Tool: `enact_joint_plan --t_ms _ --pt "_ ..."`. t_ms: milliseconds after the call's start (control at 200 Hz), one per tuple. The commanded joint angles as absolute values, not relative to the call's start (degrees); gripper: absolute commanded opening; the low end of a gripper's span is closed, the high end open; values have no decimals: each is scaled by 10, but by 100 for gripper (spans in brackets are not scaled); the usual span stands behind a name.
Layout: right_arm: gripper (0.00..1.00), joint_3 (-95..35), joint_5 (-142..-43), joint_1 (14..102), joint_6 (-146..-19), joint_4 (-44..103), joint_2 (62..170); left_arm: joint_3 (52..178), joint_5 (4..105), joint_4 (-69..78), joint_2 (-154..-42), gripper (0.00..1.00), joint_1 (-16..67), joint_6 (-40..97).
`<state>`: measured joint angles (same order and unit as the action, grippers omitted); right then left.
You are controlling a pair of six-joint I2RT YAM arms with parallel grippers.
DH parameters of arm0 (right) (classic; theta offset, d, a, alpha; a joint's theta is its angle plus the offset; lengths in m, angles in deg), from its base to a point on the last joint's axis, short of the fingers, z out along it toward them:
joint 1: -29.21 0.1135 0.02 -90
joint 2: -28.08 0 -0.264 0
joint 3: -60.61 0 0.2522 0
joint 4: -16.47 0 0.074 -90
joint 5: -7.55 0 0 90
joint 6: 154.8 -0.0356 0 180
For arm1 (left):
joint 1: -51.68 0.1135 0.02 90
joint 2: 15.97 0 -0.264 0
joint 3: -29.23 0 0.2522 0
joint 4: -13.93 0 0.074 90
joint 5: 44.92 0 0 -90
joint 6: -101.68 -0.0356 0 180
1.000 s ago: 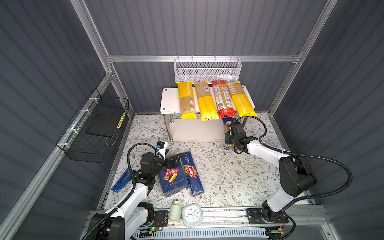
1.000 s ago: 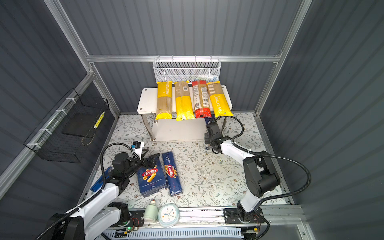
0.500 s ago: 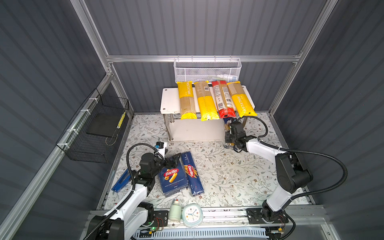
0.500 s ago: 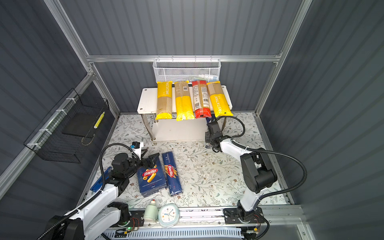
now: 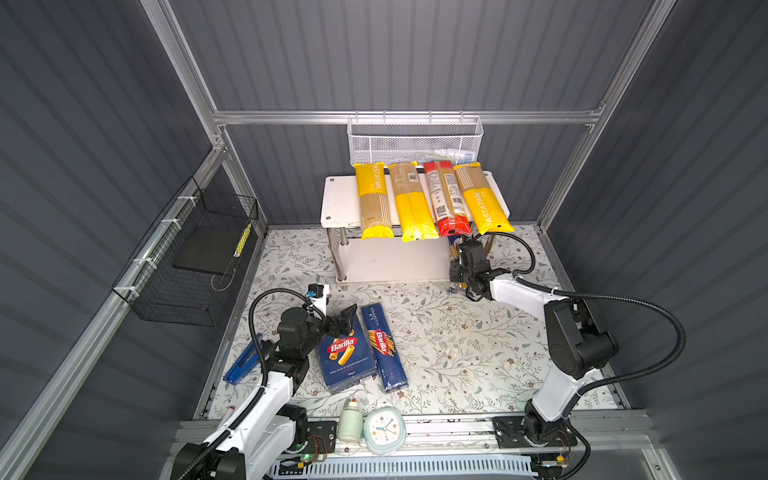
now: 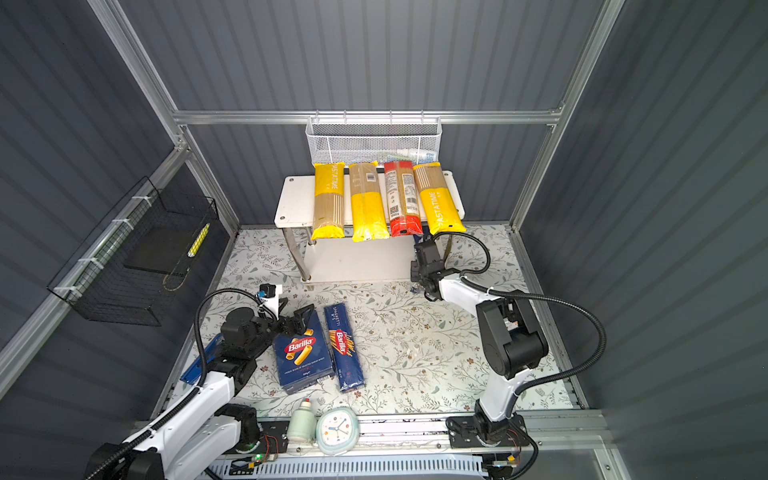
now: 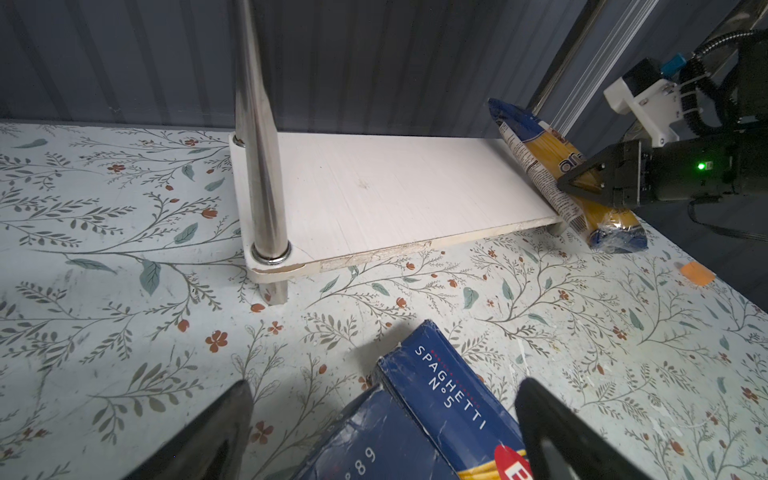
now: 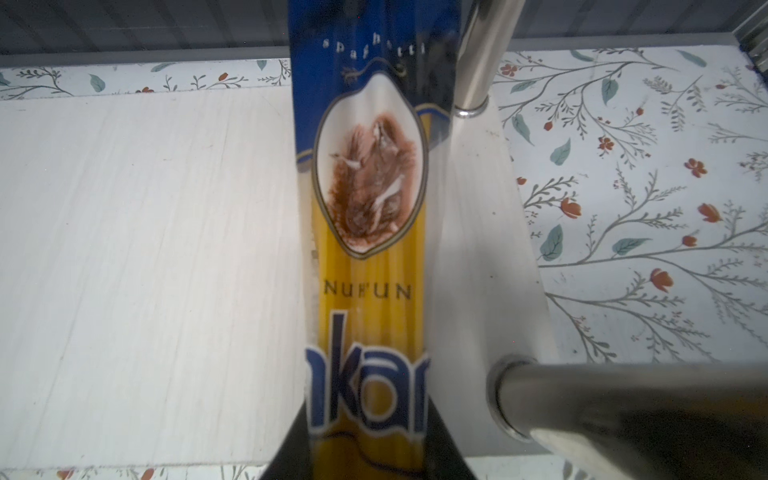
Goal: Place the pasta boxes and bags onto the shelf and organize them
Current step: 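Lower the Ankara bag onto the lower tier beside the shelf post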
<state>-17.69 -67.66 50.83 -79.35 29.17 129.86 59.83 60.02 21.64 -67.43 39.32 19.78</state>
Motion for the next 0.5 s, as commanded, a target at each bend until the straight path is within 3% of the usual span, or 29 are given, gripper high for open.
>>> enact_joint_plan --t_ms 0,255,495 --pt "26 -208 -663 497 -804 228 1294 600 595 209 -674 99 389 186" --pt "55 -190 -662 495 -813 237 1278 600 594 209 -674 99 389 188" --pt "59 -134 -688 503 -840 257 1233 600 594 208 -676 99 389 188"
